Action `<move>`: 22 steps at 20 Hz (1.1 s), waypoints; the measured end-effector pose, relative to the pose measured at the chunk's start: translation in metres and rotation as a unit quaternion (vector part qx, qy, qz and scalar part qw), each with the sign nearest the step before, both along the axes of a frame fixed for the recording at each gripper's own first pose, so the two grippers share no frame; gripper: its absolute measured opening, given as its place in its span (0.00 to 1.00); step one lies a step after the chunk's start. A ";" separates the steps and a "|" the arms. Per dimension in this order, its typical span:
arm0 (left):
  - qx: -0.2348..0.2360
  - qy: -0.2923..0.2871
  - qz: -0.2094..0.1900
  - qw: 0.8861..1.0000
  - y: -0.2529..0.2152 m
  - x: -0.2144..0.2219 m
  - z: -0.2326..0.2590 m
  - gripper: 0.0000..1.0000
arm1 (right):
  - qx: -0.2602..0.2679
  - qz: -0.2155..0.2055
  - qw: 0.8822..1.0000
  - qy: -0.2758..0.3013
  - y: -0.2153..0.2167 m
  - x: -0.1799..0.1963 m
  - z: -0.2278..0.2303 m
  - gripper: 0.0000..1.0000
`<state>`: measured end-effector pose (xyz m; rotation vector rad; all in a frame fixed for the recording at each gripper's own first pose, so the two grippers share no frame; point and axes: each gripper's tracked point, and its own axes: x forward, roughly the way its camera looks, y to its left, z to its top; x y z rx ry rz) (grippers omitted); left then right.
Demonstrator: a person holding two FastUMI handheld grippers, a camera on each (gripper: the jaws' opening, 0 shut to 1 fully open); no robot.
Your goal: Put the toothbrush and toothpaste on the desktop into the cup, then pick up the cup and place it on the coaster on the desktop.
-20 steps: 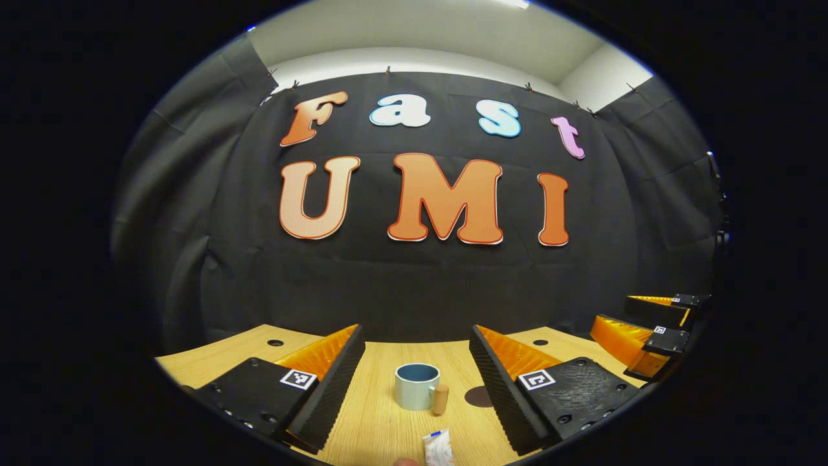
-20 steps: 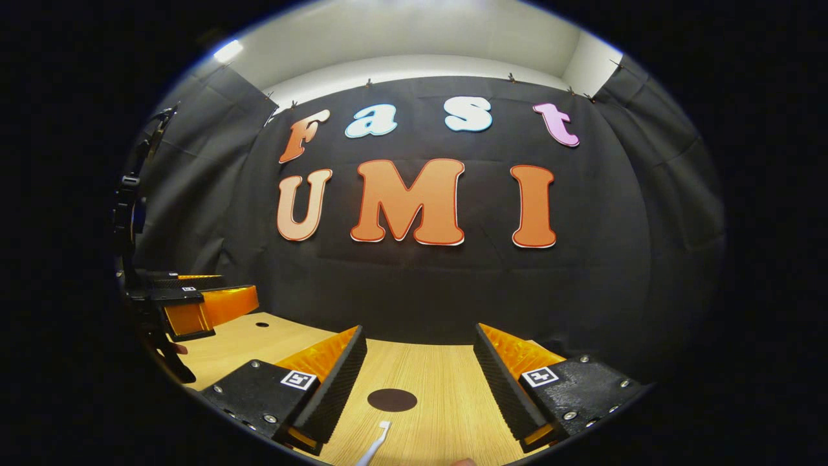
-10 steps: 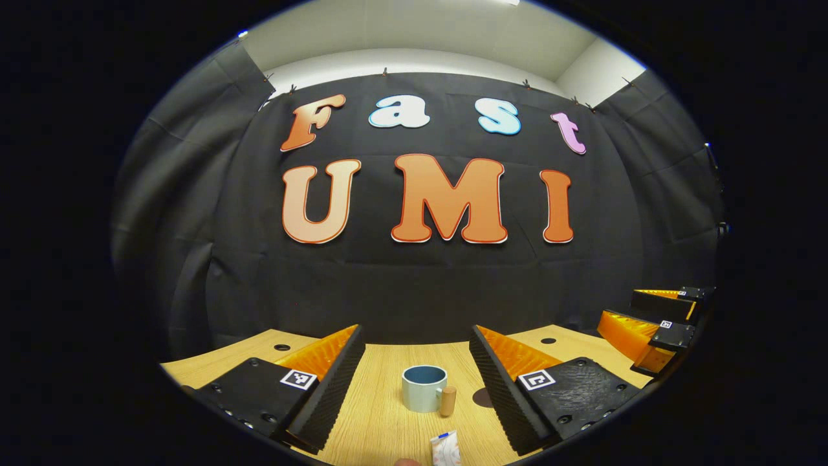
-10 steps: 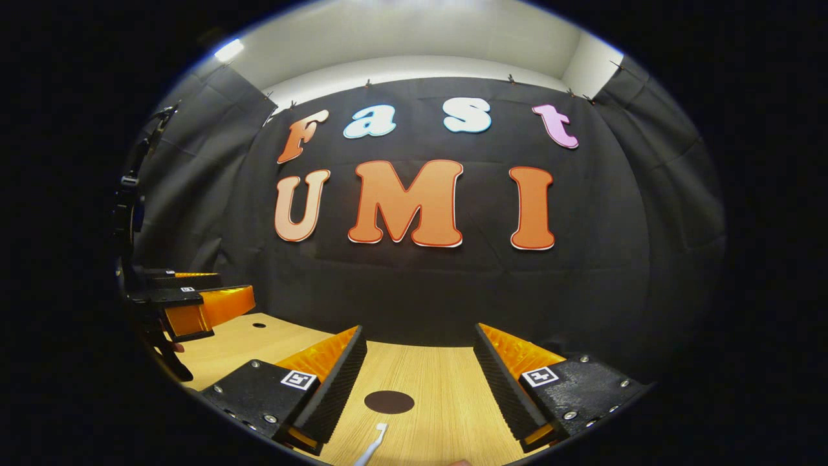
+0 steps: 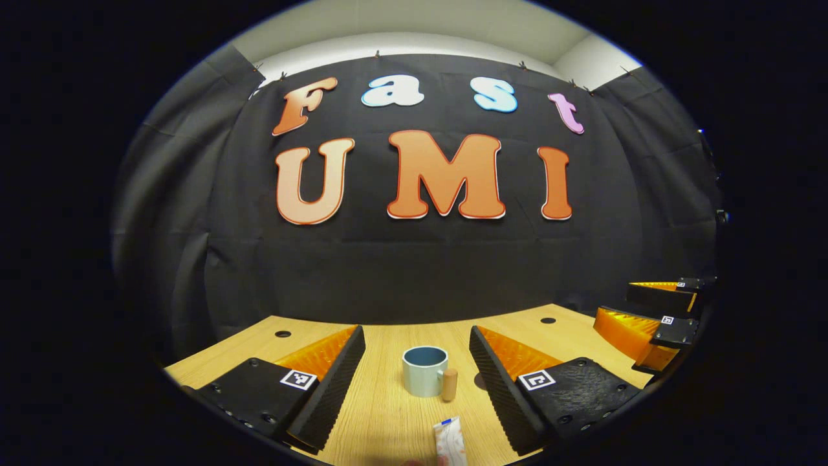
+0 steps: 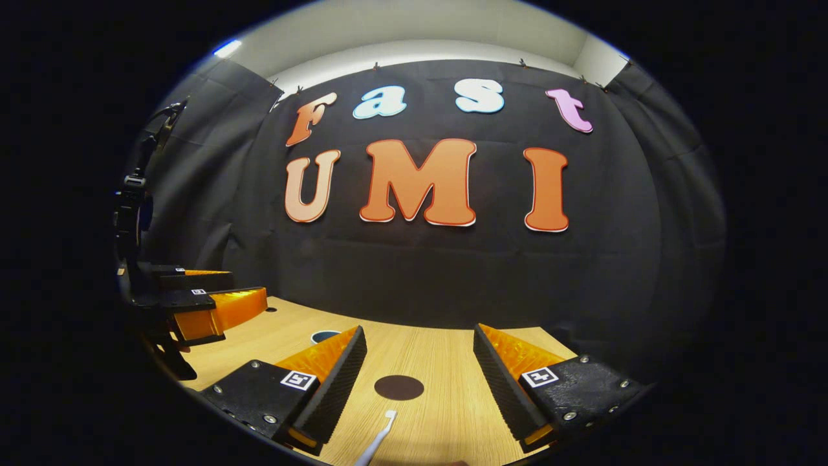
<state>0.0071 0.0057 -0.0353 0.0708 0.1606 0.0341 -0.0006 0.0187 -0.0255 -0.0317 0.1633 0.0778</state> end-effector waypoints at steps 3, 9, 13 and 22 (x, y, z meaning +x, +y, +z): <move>0.025 0.056 0.007 0.998 0.008 0.001 -0.024 0.97 | 0.003 0.007 0.999 0.051 0.000 -0.002 -0.014 0.99; -0.020 0.169 -0.022 0.985 -0.008 0.002 -0.080 0.97 | 0.034 0.025 0.984 0.171 0.011 -0.009 -0.060 0.95; -0.041 0.241 -0.038 0.969 -0.016 -0.006 -0.116 0.97 | 0.042 0.038 0.970 0.238 0.020 -0.017 -0.089 0.90; -0.075 0.356 -0.038 0.931 -0.027 -0.018 -0.171 0.96 | 0.010 0.043 0.928 0.371 0.034 -0.033 -0.154 0.77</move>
